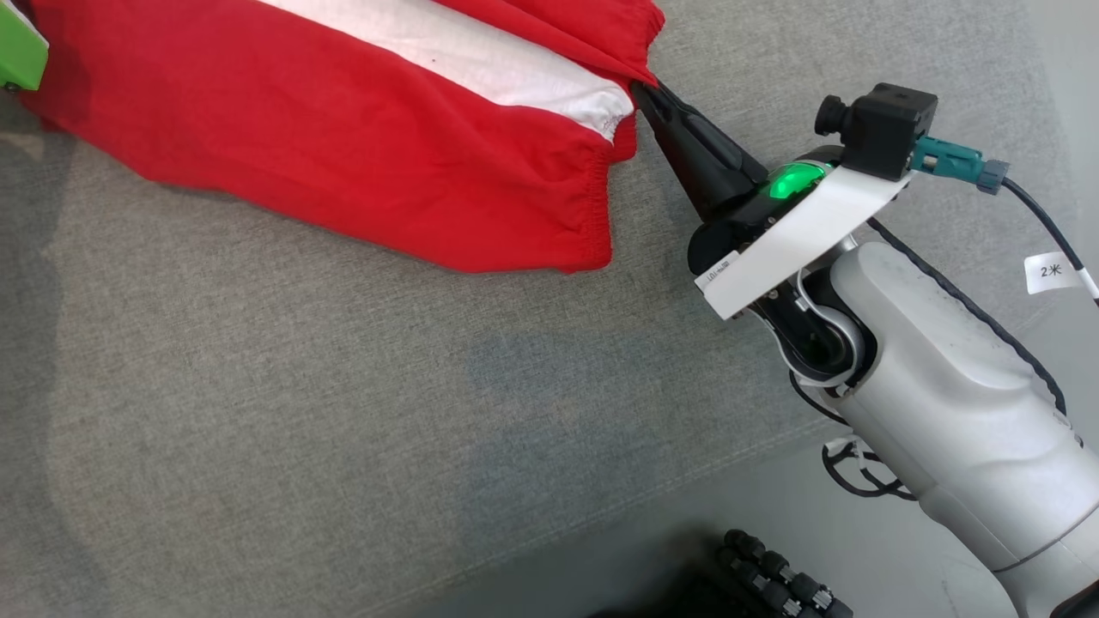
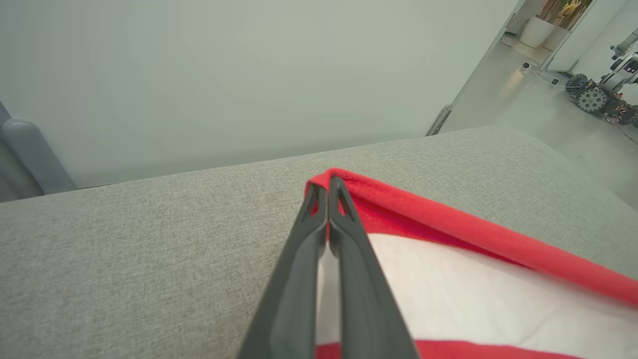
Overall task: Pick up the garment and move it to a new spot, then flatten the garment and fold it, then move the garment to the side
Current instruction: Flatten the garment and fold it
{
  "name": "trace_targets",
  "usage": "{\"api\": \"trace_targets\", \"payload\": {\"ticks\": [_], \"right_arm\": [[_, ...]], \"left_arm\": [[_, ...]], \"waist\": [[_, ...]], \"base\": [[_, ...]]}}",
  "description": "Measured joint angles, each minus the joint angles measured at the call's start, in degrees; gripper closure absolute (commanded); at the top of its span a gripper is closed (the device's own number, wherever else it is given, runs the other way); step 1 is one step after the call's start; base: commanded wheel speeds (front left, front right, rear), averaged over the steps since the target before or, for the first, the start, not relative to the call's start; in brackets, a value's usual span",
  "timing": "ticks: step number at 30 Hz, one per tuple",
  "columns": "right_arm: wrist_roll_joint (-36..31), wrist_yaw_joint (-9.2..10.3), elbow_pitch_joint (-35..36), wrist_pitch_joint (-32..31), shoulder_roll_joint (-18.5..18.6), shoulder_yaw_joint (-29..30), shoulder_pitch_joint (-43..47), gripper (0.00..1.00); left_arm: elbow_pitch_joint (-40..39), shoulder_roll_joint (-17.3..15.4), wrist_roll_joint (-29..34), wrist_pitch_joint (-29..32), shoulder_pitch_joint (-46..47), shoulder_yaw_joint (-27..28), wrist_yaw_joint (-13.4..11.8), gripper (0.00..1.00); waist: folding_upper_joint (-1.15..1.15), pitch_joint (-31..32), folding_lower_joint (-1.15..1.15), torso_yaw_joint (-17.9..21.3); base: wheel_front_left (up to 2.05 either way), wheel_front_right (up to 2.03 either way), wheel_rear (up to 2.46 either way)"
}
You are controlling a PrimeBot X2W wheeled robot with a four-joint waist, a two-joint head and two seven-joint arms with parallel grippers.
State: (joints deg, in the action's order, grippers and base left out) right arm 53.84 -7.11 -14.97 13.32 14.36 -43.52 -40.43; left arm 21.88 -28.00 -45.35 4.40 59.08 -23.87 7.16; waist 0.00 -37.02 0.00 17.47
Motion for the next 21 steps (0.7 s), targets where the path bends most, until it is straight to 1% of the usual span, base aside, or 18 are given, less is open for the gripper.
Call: {"api": "trace_targets", "payload": {"ticks": [6, 7, 8, 9, 10, 11, 12, 15, 21], "right_arm": [[0.11, -0.01, -0.65, 0.34, -0.14, -0.05, -0.25, 1.00], [0.11, -0.01, -0.69, 0.35, -0.18, -0.18, -0.25, 1.00], [0.11, -0.01, -0.76, 0.35, -0.31, -0.33, -0.27, 1.00], [0.11, -0.01, -0.83, 0.45, -0.47, -0.47, -0.32, 0.98], [0.11, -0.01, -0.93, 0.54, -0.63, -0.59, -0.38, 0.75], [0.11, -0.01, -1.16, 0.59, -0.74, -0.68, -0.46, 0.42], [0.11, 0.00, -1.48, 0.60, -0.77, -0.77, -0.47, 0.00], [0.12, 0.00, -2.38, 0.79, -0.80, -1.13, -0.48, 0.00], [0.20, 0.00, -3.49, 1.02, -0.92, -1.23, -0.48, 0.00]], "left_arm": [[3.30, 0.03, 0.16, -1.43, 0.29, -1.60, 0.15, 1.00], [3.70, 0.01, 0.16, -1.77, 0.34, -1.87, 0.15, 0.95], [4.17, -0.04, 0.24, -1.96, 0.41, -2.18, 0.15, 0.70], [4.77, -0.08, 0.25, -2.04, 0.58, -2.49, 0.15, 0.25], [5.41, -0.09, 0.27, -2.41, 0.76, -2.70, 0.15, 0.05], [6.00, -0.09, 0.27, -2.71, 0.87, -2.74, 0.15, 0.00], [6.68, -0.08, 0.27, -3.23, 0.87, -2.99, 0.15, 0.00], [8.61, 0.12, 0.12, -3.85, 0.85, -5.20, 0.15, 0.00], [10.03, 0.07, -0.38, -5.98, 0.77, -6.94, 0.15, 0.00]], "waist": [[0.00, -0.26, 0.00, 1.43], [0.00, -0.29, 0.00, 1.52], [0.00, -0.32, 0.00, 1.60], [0.00, -0.33, 0.00, 1.67], [0.00, -0.34, 0.00, 1.74], [0.00, -0.30, 0.00, 1.78], [0.00, -0.19, 0.00, 1.78], [0.00, 0.63, 0.00, 1.60], [0.00, 2.33, 0.00, 1.04]], "base": [[0.00, 0.00, 0.00], [0.00, 0.00, 0.00], [0.00, 0.00, 0.00], [0.00, 0.00, 0.00], [0.00, 0.00, 0.00], [0.00, 0.00, 0.00], [0.00, 0.00, 0.00], [0.00, 0.00, 0.00], [0.00, 0.00, 0.00]]}}
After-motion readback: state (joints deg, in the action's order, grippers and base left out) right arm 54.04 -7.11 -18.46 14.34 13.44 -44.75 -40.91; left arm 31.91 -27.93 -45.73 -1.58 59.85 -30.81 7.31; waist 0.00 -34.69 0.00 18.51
